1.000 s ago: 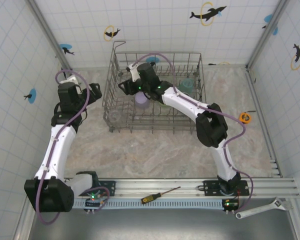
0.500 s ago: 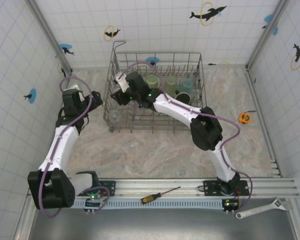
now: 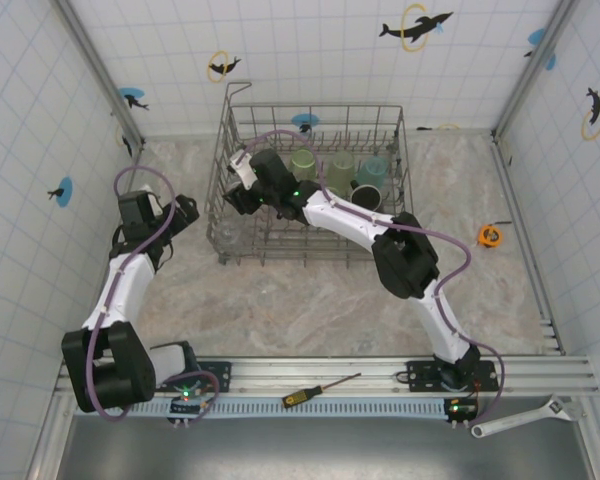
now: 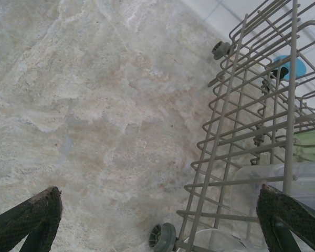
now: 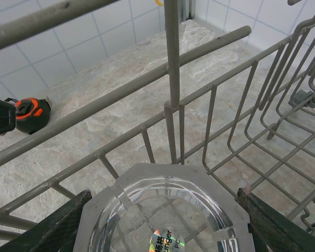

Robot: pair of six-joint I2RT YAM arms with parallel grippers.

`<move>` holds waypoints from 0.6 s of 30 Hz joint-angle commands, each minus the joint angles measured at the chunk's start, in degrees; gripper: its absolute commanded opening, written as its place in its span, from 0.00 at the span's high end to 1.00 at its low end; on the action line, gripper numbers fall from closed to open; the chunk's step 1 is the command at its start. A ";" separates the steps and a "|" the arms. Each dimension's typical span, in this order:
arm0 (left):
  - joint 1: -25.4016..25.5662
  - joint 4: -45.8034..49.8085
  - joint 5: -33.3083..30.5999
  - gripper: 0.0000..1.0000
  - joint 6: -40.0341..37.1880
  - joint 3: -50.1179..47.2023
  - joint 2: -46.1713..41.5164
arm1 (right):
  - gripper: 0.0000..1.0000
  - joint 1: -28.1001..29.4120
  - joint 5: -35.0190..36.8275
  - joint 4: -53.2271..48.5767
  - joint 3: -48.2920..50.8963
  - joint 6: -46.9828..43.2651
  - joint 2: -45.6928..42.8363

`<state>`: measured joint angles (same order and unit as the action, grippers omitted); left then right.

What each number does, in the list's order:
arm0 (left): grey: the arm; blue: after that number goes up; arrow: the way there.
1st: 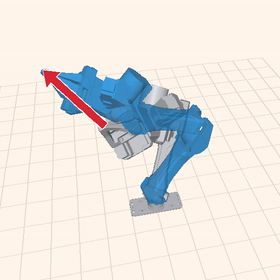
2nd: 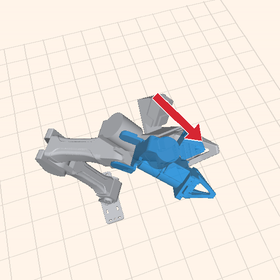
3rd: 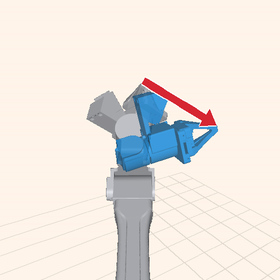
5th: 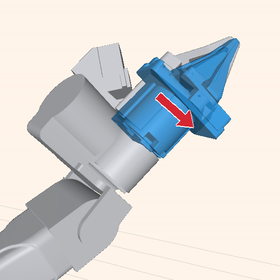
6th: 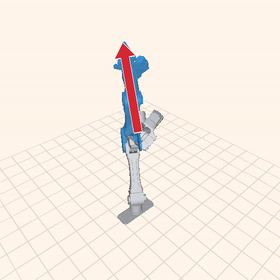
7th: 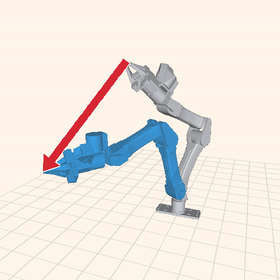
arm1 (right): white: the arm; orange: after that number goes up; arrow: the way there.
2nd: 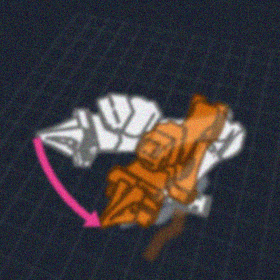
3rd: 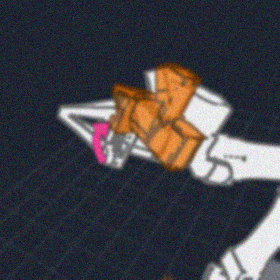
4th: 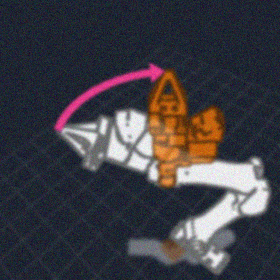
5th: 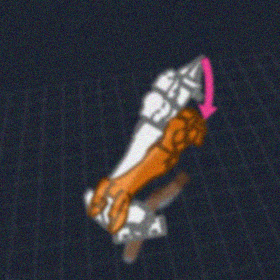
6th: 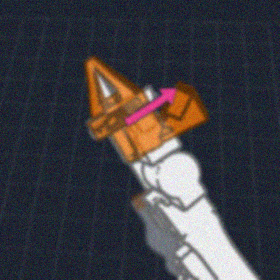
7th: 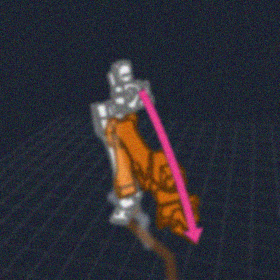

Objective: Load the cups into the dish rack

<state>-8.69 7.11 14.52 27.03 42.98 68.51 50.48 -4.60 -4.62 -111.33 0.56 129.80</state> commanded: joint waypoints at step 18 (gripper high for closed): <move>-0.21 -0.83 2.49 0.02 0.20 -0.43 0.05 | 0.62 0.50 -1.25 3.54 -2.50 1.07 4.95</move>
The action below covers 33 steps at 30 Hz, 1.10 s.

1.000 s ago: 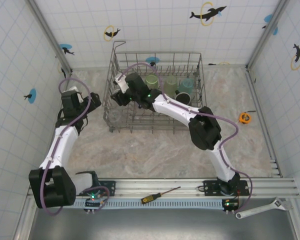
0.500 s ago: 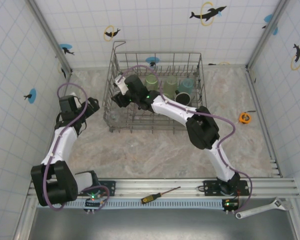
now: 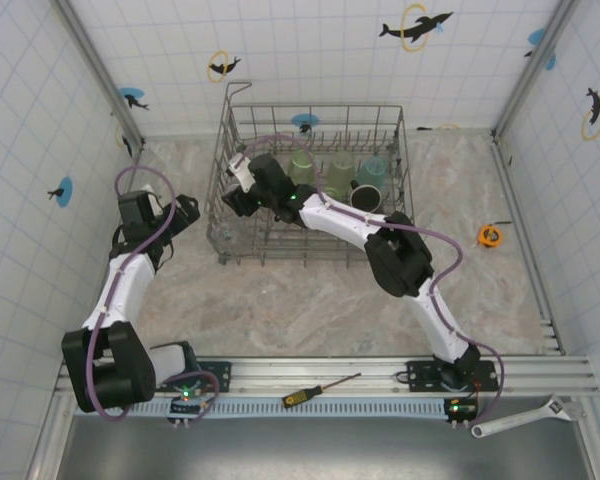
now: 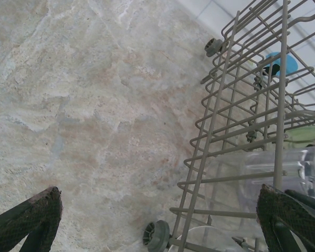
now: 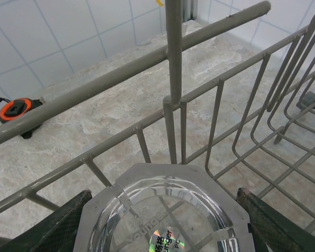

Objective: Load the cups into the dish rack

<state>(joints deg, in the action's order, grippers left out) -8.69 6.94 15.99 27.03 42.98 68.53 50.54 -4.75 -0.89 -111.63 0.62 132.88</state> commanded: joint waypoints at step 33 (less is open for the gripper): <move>-0.17 -0.25 2.06 0.02 0.22 -0.34 0.51 | 0.07 0.71 0.74 -4.04 -6.63 3.41 0.24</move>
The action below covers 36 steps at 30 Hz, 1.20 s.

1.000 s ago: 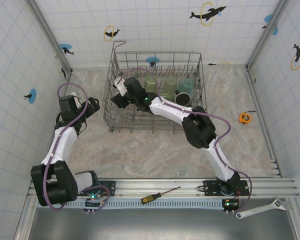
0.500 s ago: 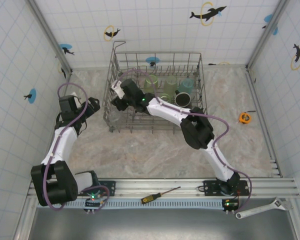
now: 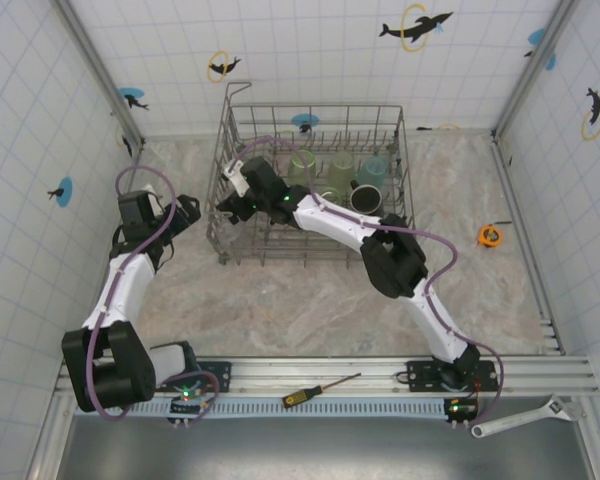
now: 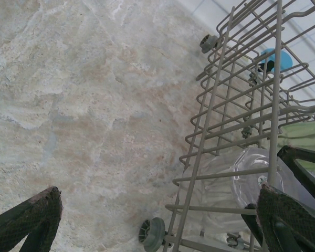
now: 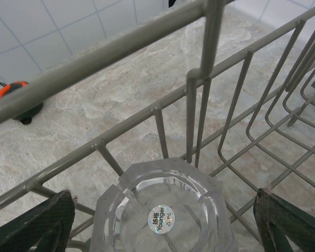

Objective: Load the cups into the dish rack

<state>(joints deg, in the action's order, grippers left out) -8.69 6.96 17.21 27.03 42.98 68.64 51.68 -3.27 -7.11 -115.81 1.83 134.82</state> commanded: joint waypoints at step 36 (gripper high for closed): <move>-0.15 -0.07 0.56 0.02 0.15 -0.35 -0.18 | 0.00 -4.80 12.80 -2.75 6.91 -1.45 -21.96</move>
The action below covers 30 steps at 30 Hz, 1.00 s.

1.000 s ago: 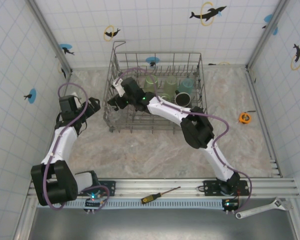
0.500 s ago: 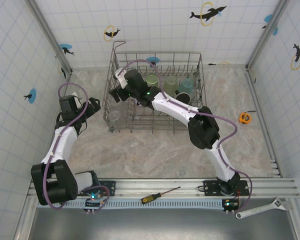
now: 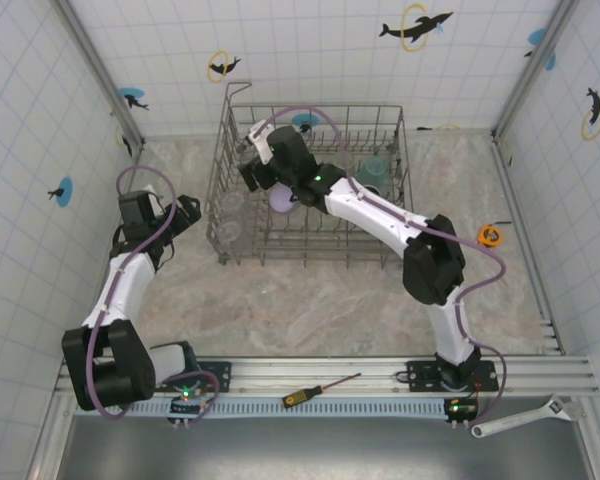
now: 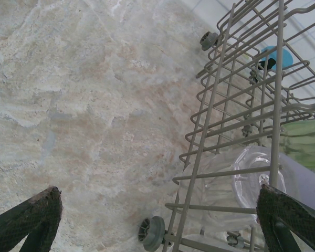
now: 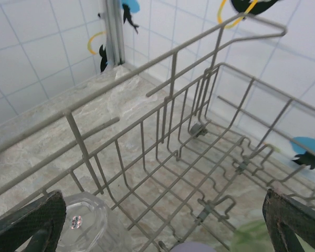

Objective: Load the cups into the dish rack

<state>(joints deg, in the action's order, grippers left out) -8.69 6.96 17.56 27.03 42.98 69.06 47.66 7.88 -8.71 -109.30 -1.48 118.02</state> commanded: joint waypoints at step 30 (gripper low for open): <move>-0.18 0.23 -3.41 0.02 -0.43 -1.14 -2.48 | 0.00 -7.57 13.72 -34.69 40.12 25.69 -57.17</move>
<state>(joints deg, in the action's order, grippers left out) -8.69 6.98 15.27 27.03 42.76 67.94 40.47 19.46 -36.71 -70.39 22.15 61.76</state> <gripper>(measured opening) 0.976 0.995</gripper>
